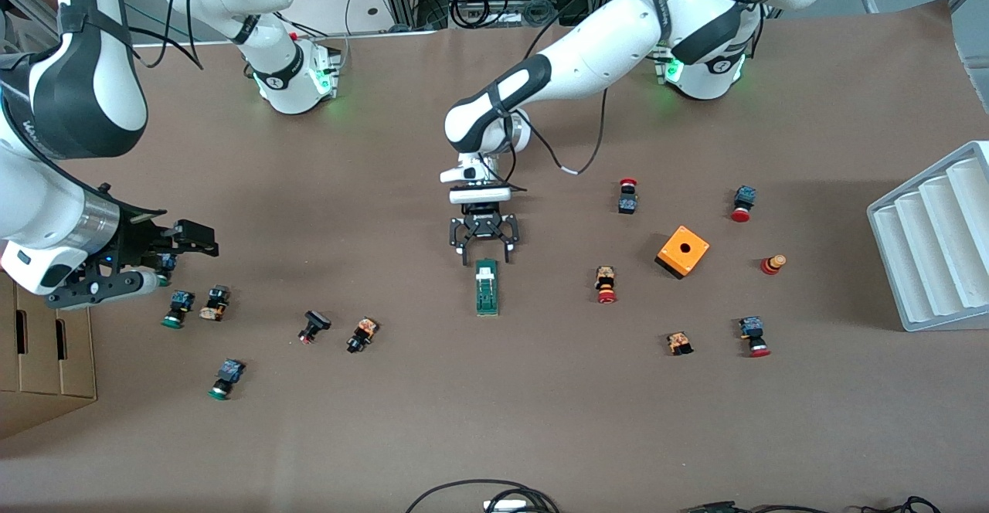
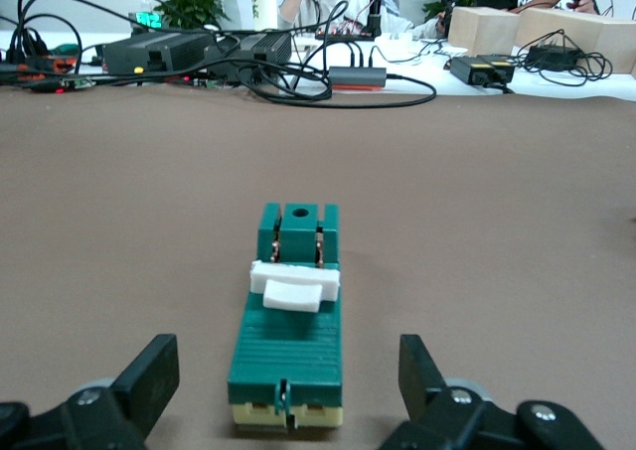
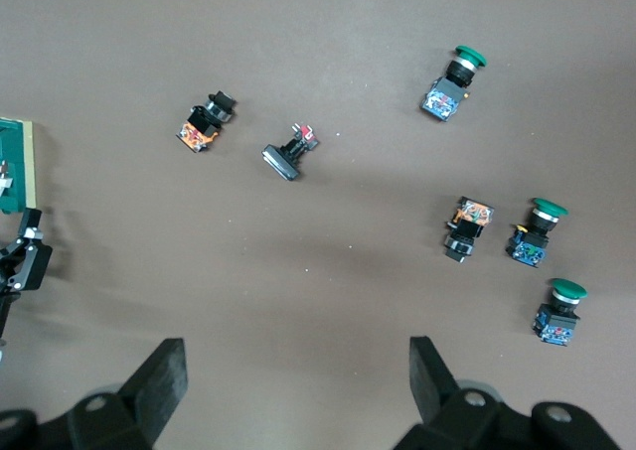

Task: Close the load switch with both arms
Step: 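Lower the open left gripper around the green switch base, then close the left gripper on the switch base while the right gripper starts reaching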

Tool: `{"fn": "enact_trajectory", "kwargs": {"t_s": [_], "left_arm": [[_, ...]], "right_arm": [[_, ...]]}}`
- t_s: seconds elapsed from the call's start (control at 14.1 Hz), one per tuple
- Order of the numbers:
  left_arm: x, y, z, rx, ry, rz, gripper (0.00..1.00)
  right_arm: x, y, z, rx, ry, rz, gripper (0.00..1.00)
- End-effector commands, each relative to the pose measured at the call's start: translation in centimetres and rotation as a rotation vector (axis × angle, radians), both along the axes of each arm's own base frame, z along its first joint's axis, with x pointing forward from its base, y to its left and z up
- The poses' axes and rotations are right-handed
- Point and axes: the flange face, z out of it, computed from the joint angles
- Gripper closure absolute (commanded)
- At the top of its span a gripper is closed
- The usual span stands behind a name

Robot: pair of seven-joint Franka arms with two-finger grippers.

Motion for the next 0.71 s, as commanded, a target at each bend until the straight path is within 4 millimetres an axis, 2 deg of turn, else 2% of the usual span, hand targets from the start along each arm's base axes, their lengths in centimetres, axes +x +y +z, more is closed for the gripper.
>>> {"fn": "enact_trajectory", "kwargs": {"t_s": [0.0,0.07,0.28,0.64], "left_arm": [[0.9,-0.2,-0.8,0.011,-0.065,-0.012,0.18],[0.9,-0.2,-0.9,0.011,-0.067,-0.011,0.22],[1.0,-0.1,-1.0,0.010,-0.067,-0.011,0.22],[1.0,0.1,-1.4,-0.020,-0.069,0.001,0.26]], "right_arm": [[0.1,-0.1,-0.2,0.024,0.014,0.002,0.00],[0.1,-0.2,-0.3,0.025,0.015,0.004,0.00],[0.1,-0.3,-0.3,0.026,0.014,0.014,0.00],[0.3,-0.5,-1.4,0.029,0.039,0.023,0.00]]}}
